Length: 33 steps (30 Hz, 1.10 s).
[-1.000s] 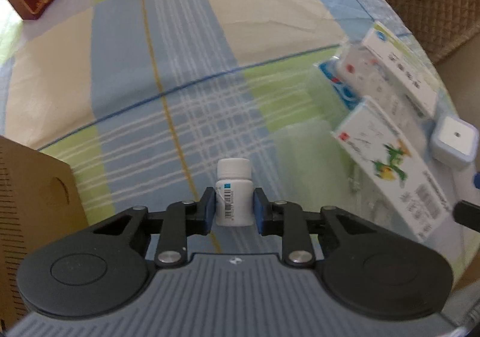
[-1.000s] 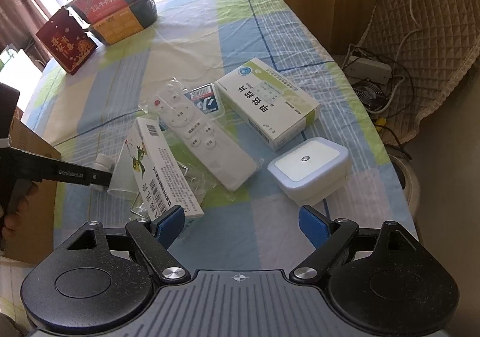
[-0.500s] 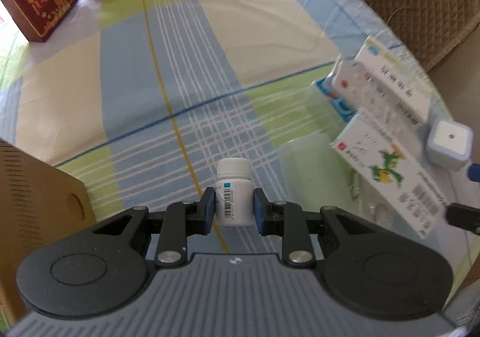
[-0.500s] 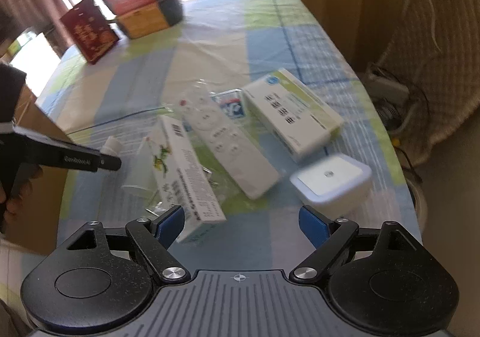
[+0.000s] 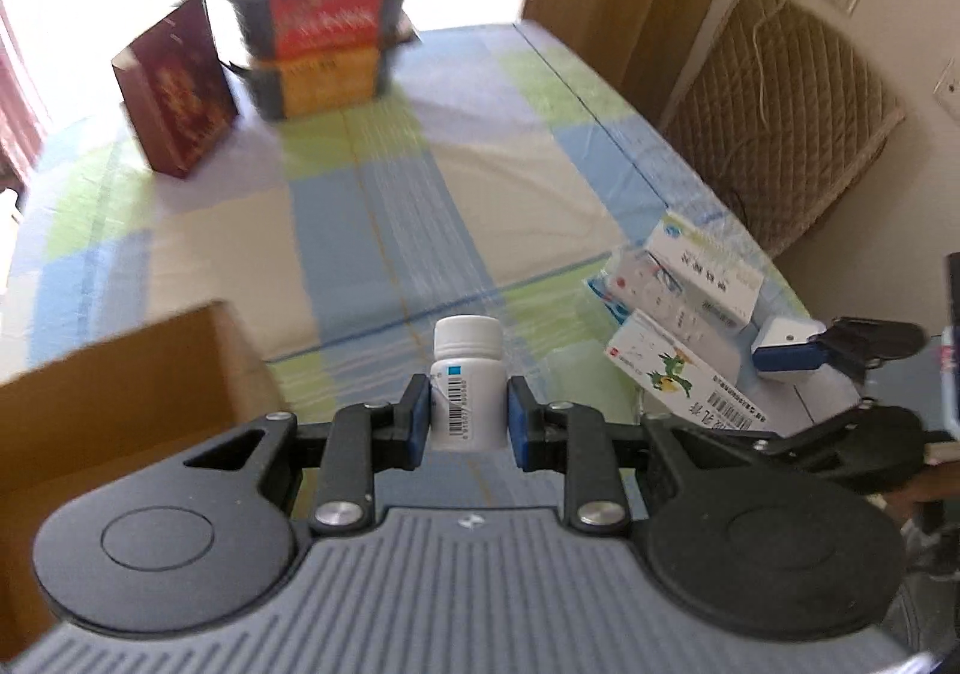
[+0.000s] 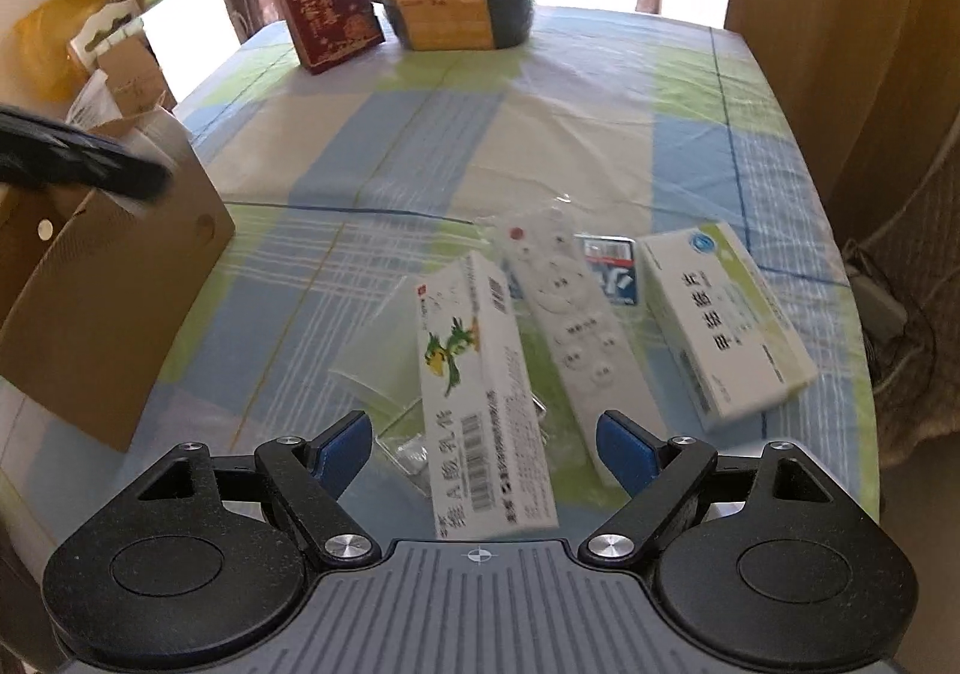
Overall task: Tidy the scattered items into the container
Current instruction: 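Grasp the white pill bottle with the left tool while the right tool grasps a white medicine box, then carry the pill bottle with the left tool while the right tool carries the medicine box into the box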
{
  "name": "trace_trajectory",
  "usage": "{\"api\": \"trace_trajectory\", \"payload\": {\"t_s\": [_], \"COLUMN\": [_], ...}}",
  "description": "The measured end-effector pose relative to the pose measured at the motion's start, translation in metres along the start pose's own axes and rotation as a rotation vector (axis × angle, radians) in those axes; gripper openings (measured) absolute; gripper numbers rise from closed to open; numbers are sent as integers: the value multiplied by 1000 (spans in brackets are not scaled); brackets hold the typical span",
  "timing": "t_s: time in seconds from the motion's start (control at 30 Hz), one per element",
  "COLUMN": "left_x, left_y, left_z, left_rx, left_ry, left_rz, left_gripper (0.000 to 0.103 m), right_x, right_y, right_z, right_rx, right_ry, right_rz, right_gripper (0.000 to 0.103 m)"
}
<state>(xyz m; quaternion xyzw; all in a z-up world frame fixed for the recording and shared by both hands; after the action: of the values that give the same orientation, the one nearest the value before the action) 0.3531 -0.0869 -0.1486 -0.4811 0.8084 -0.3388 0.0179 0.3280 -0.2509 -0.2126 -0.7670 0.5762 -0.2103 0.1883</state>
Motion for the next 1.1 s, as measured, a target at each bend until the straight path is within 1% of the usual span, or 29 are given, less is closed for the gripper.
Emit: {"api": "trace_trajectory", "payload": {"t_s": [0.13,0.27,0.3,0.33,0.37,0.43,0.5,0.53,0.57,0.7,0.8,0.87,0.93,1.03,1.1], "left_x": [-22,-49,-56,-62,-69,-81,-94,-99,-104,-122,-134,-140,-146,-154,-159], "left_y": [1,10,13,17,22,32,43,49,54,72,85,92,97,104,109], "left_z": [-43,-78,-85,-91,-98,-109,-121,-126,-131,-149,-163,-171,-178,-189,-196], "left_rx": [43,77,82,85,86,84,84,84,84,85,89,94,102,115,123], "left_ry": [-54,-110,-122,-135,-147,-172,-195,-204,-213,-242,-259,-268,-273,-280,-285], "left_rz": [-13,-55,-66,-75,-85,-106,-127,-136,-146,-175,-194,-207,-221,-241,-253], "left_gripper": [22,22,22,22,22,22,22,22,22,22,22,22,22,22,22], "right_x": [-9,-19,-21,-23,-24,-26,-27,-27,-27,-23,-22,-22,-27,-42,-59], "right_y": [-4,-8,-9,-8,-8,-7,-7,-8,-8,-13,-20,-27,-37,-56,-70], "right_z": [9,20,23,26,30,37,38,38,38,33,19,6,-10,-39,-57], "right_rx": [9,28,31,28,17,-3,4,5,5,9,27,39,56,95,118], "right_ry": [21,72,85,95,110,143,156,164,173,189,194,179,139,53,-15], "right_rz": [-31,-90,-105,-123,-138,-161,-172,-177,-182,-155,-122,-79,-24,64,106], "right_gripper": [88,88,84,76,63,63,62,56,47,47,47,47,47,47,47]}}
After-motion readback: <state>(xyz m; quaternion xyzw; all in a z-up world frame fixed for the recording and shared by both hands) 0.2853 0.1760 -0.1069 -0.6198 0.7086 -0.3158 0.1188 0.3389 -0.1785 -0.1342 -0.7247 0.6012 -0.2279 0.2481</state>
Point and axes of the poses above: each gripper's, at about its wrist camera, not at the fingertips, and z roughly the way its jaws point, x to its right, y to its underside, the point moved 9 cm from there along z, roughly the way its jaws point, and after that the axes turned 14 degrees about y, right-handed, at the moved point
